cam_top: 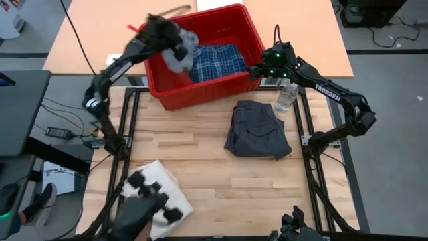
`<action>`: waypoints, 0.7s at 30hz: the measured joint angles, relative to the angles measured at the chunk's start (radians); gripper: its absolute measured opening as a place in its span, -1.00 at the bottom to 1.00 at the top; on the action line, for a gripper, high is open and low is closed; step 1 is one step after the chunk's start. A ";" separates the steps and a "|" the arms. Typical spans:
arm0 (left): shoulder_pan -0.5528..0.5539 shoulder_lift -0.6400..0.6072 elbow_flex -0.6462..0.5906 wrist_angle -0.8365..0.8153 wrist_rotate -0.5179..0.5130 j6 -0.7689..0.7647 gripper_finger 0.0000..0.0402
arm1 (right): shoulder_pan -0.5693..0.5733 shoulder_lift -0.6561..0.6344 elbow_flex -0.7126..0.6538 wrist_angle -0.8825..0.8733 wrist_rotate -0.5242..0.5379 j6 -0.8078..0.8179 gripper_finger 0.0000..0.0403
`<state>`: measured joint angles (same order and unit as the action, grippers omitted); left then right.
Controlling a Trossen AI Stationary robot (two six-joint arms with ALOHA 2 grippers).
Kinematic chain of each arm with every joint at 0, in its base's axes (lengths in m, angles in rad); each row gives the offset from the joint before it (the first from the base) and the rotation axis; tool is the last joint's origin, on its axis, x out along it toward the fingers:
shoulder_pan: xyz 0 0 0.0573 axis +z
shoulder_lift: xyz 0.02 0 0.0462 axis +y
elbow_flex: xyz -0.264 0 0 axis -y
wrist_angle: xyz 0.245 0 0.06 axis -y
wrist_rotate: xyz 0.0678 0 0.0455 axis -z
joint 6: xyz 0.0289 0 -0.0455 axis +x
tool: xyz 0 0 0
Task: Fold Laundry from Bin
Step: Remove the gray shirt from the red laundry bin
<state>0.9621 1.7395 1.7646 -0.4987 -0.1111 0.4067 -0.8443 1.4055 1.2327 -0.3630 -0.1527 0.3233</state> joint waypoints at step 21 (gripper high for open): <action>-0.684 -0.446 -0.102 -0.021 -0.052 -0.402 -0.95 | 0.201 -0.197 0.000 -0.212 -0.049 -0.029 0.06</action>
<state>0.2779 1.2935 1.6627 -0.5195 -0.1633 0.0048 -0.6430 1.2084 1.2324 -0.5753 -0.2022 0.2942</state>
